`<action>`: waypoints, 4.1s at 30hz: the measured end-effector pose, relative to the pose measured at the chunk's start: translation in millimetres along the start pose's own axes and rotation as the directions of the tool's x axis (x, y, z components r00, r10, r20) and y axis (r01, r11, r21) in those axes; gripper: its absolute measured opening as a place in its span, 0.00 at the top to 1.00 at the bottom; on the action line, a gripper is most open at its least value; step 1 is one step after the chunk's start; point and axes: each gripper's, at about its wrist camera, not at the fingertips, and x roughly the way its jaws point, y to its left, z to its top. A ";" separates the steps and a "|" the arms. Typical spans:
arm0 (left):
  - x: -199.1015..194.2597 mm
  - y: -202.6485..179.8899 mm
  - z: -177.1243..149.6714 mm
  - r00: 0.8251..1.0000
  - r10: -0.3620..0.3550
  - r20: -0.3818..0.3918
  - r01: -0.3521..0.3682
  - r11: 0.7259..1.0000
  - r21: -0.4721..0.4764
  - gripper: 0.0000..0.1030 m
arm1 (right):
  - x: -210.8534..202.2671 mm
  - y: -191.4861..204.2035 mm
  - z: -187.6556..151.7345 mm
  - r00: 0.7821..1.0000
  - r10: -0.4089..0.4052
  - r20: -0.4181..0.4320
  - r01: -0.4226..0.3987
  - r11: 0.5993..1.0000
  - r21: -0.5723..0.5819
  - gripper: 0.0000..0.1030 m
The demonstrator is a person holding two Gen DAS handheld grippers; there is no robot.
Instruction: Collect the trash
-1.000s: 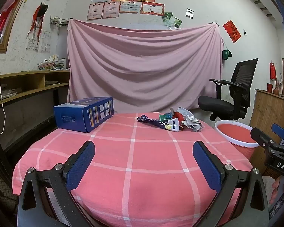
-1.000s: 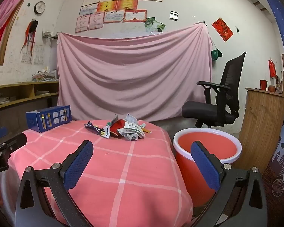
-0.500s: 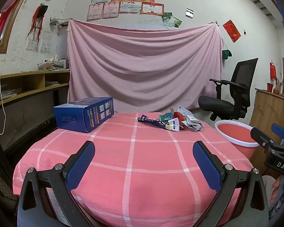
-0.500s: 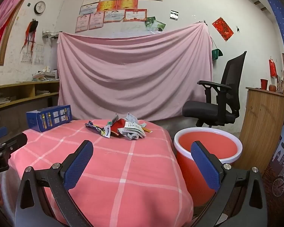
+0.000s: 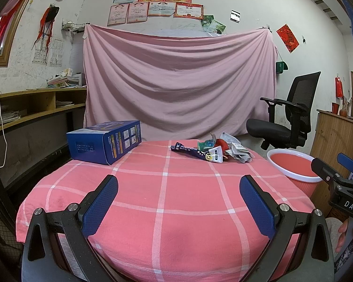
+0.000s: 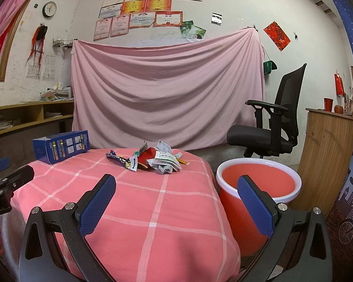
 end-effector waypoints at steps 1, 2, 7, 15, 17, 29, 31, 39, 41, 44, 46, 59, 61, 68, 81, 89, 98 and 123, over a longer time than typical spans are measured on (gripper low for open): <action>-0.1 0.1 0.1 1.000 0.000 0.000 0.000 1.000 0.000 0.02 | 0.0 0.0 0.0 1.000 0.000 0.000 0.000 1.000 0.000 0.00; 0.0 0.0 0.0 1.000 0.000 0.000 0.000 1.000 0.000 0.02 | -0.1 0.0 0.0 1.000 0.000 0.000 0.000 1.000 0.000 0.00; 0.0 0.0 0.1 1.000 -0.001 -0.001 0.001 1.000 0.001 0.02 | 0.2 -0.1 -0.1 1.000 0.000 -0.001 0.000 1.000 0.000 0.00; 0.0 -0.1 0.0 1.000 0.000 0.000 0.000 1.000 0.001 0.02 | 0.5 -0.2 -0.4 1.000 0.000 0.000 0.000 1.000 0.000 0.00; 0.0 -0.1 0.0 1.000 0.000 0.000 0.000 1.000 0.002 0.02 | 0.6 -0.1 -0.5 1.000 0.000 -0.001 0.000 1.000 0.000 0.00; 0.0 -0.1 0.0 1.000 0.000 0.000 0.000 1.000 0.002 0.02 | 0.9 0.3 -0.9 1.000 0.001 -0.002 -0.001 1.000 0.000 0.00; 0.0 0.0 0.0 1.000 0.000 0.000 0.000 1.000 0.002 0.02 | 0.8 0.3 -0.9 1.000 0.001 -0.003 -0.001 1.000 0.001 0.00; -0.1 -0.1 0.1 1.000 0.000 0.001 0.000 1.000 0.003 0.02 | 0.6 0.5 -1.2 1.000 0.001 -0.003 -0.001 1.000 0.001 0.00; 0.0 -0.2 0.0 1.000 0.000 0.000 0.000 1.000 0.002 0.02 | 0.5 0.5 -1.2 1.000 0.000 -0.003 0.000 1.000 0.001 0.00; -0.1 -0.2 0.0 1.000 0.000 0.000 0.000 1.000 0.002 0.02 | 0.4 0.5 -1.4 1.000 0.001 -0.003 -0.001 1.000 0.001 0.00; 0.0 -0.3 0.0 1.000 0.000 0.000 0.000 1.000 0.003 0.02 | 0.2 0.5 -1.3 1.000 0.001 -0.003 -0.001 1.000 0.001 0.00; 0.0 -0.2 0.0 1.000 0.000 0.000 0.000 1.000 0.003 0.02 | 0.8 1.0 -2.1 1.000 0.001 -0.004 -0.001 1.000 0.001 0.00; 0.0 -0.3 0.0 1.000 0.000 -0.001 0.000 1.000 0.003 0.02 | 1.0 1.1 -2.3 1.000 0.001 -0.005 -0.001 1.000 0.001 0.00; 2.0 -1.9 2.6 1.000 -0.015 -0.003 0.015 1.000 0.000 0.02 | 2.2 1.3 -3.0 1.000 0.002 -0.007 -0.002 1.000 0.001 0.00; 5.5 7.8 0.7 1.000 -0.014 0.023 0.015 0.999 -0.047 0.02 | 9.9 1.3 -7.9 0.999 0.001 -0.047 -0.001 1.000 0.008 0.00; -3.0 8.2 9.3 0.992 -0.002 0.127 0.012 0.997 -0.076 0.02 | 12.4 -5.1 -4.0 0.999 0.010 -0.044 -0.008 0.999 0.040 0.00; 14.0 -8.1 40.2 0.990 0.033 0.134 -0.033 0.999 -0.005 0.02 | 18.3 -14.4 15.3 0.999 0.007 0.049 -0.008 0.999 0.034 0.00; 197.2 -10.6 106.8 0.997 0.077 0.033 -0.076 0.997 -0.008 0.02 | 151.6 -38.6 99.0 0.976 0.110 0.188 -0.121 0.992 0.046 0.00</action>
